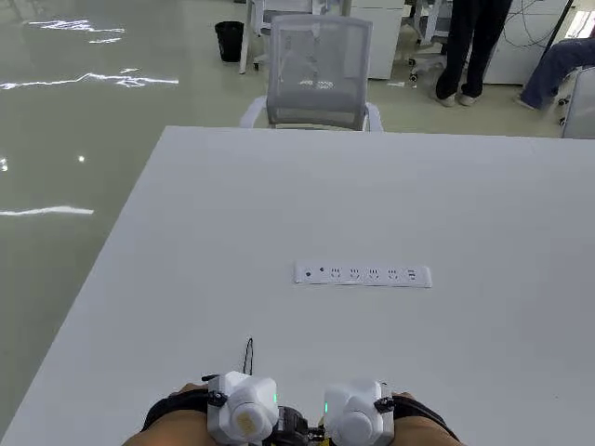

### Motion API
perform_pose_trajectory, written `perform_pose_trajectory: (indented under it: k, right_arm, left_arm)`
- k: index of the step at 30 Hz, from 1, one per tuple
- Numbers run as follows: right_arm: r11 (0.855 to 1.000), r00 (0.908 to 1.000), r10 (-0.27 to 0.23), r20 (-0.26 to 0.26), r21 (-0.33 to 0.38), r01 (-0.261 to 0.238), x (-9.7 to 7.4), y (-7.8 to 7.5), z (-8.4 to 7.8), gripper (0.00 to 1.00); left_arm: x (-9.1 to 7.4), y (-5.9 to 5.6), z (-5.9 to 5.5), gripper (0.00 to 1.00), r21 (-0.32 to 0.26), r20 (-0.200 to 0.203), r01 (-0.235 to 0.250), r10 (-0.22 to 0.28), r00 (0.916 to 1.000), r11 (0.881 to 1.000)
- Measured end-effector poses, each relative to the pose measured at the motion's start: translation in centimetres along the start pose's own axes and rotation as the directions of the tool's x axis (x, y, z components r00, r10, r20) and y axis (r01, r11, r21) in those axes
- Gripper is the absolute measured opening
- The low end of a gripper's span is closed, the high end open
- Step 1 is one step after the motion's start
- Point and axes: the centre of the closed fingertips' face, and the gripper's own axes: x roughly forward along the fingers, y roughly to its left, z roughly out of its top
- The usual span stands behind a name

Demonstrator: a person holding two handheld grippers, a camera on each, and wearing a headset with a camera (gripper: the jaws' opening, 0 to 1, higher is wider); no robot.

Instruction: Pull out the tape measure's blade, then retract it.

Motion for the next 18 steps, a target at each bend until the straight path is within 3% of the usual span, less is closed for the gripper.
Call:
perform_pose_trajectory:
  k: [18]
  right_arm:
    - [1.0,0.9999,0.006,-0.012,-0.003,-0.006,-0.25,0.13,-0.61,0.1]
  left_arm:
    - [0.05,-0.04,-0.1,0.34,-0.008,0.002,0.008,-0.008,1.0,1.0]
